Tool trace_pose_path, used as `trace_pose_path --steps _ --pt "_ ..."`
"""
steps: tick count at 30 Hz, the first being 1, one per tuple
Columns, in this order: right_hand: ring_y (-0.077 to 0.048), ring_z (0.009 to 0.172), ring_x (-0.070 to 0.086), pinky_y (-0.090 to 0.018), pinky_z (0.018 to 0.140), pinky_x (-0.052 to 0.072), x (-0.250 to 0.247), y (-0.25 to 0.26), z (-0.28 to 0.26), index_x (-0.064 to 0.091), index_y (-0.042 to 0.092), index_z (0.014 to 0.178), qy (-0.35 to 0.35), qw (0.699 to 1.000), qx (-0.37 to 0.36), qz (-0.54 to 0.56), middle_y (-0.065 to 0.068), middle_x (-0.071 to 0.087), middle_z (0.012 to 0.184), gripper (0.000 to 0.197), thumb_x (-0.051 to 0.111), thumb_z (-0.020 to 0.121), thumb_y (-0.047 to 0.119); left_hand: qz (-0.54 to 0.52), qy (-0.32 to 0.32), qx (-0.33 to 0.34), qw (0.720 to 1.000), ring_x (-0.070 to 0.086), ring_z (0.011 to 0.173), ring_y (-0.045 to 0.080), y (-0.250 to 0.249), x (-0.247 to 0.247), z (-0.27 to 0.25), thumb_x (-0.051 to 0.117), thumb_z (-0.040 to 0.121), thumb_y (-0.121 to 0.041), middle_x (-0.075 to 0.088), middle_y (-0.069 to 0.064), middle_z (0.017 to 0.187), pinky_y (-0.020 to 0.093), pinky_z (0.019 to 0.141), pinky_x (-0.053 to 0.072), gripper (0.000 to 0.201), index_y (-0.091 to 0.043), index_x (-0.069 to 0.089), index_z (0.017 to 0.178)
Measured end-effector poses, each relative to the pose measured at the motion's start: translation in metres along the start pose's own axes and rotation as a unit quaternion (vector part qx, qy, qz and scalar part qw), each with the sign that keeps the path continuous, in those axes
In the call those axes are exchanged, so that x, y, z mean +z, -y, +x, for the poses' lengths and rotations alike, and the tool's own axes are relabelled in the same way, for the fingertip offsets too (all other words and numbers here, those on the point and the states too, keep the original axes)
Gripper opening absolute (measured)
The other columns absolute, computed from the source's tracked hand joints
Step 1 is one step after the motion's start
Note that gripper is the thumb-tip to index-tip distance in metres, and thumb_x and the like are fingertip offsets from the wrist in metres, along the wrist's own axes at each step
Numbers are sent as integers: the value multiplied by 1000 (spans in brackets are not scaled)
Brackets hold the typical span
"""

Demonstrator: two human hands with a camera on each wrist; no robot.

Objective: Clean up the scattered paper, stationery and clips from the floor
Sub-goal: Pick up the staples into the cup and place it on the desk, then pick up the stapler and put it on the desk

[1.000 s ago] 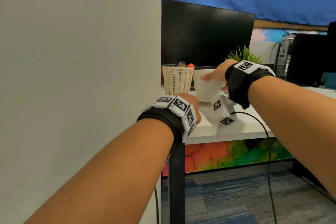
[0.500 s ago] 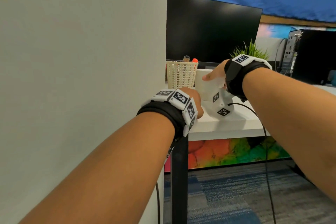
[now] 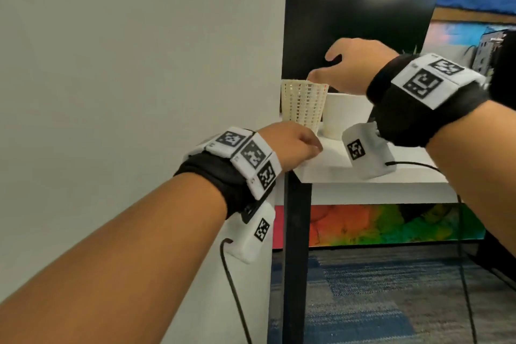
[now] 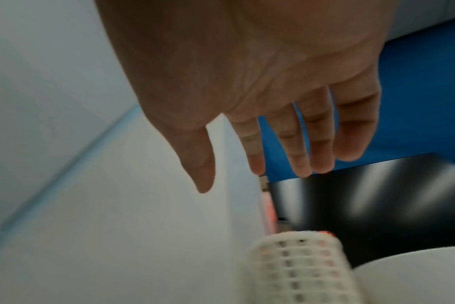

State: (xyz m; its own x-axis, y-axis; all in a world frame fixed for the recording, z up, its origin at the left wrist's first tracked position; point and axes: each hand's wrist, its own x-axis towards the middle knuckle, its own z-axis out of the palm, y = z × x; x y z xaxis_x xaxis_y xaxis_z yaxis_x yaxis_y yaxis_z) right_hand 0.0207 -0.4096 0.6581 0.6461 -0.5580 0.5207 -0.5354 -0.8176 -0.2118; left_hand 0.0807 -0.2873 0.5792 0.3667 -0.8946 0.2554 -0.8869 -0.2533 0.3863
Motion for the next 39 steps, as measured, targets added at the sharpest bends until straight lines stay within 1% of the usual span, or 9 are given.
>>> trace_pose_path --steps 2,5,10,18,27,29,33,36,39 --pt "-16 89 48 -31 77 39 5 22 -36 46 21 128 -9 997 -58 47 -4 58 115 50 51 88 51 -40 -10 -8 999 48 122 13 19 -2 -29 47 94 -26 55 -4 132 25 105 33 29 -23 60 120" --pt "-11 83 53 -29 75 38 31 55 -92 50 30 121 11 980 -133 149 7 59 100 39 50 88 51 -90 2 -56 994 57 109 10 57 2 -81 47 93 -30 62 -5 119 29 101 41 28 -26 59 118" --pt "1 70 52 -21 63 40 129 106 -162 58 33 107 158 943 -215 200 12 64 84 24 53 87 46 -78 -7 -178 981 60 95 10 138 36 -174 49 90 -34 65 -8 98 32 93 46 19 -33 62 104" --pt "-24 88 62 -31 75 50 353 148 -249 59 29 103 383 895 -214 86 -1 66 97 19 51 88 35 -84 -10 -352 932 54 71 6 269 149 -316 51 92 -27 57 -12 78 26 73 47 15 -26 64 100" --pt "-33 102 59 -35 83 49 530 86 -374 56 18 110 600 755 -247 -95 -13 61 114 25 48 86 19 -120 148 -424 885 60 88 13 336 332 -400 47 92 -27 66 -3 99 27 81 49 12 -31 58 96" --pt "-35 108 56 -40 89 49 559 72 -398 52 18 117 616 741 -250 -99 -14 55 119 31 50 87 18 -122 167 -426 881 62 91 17 340 366 -409 47 91 -26 66 -1 96 27 83 49 11 -35 53 90" --pt "-39 134 30 -49 102 40 604 51 -438 27 19 142 623 727 -269 -108 -17 19 150 62 52 87 7 -144 206 -439 863 62 101 20 338 422 -426 46 92 -25 66 3 109 25 87 46 24 -24 57 113" --pt "-35 143 9 -50 106 37 624 41 -454 9 27 149 633 720 -261 -115 -7 -8 158 75 47 90 2 -168 206 -452 852 62 91 20 337 448 -434 48 88 -23 62 -3 86 26 82 48 25 -24 57 112" --pt "-36 142 12 -49 107 36 631 35 -458 5 28 150 642 715 -247 -127 -9 -5 158 77 48 91 4 -168 211 -458 847 63 90 21 334 464 -437 46 85 -24 62 -1 84 25 80 48 25 -29 56 108"
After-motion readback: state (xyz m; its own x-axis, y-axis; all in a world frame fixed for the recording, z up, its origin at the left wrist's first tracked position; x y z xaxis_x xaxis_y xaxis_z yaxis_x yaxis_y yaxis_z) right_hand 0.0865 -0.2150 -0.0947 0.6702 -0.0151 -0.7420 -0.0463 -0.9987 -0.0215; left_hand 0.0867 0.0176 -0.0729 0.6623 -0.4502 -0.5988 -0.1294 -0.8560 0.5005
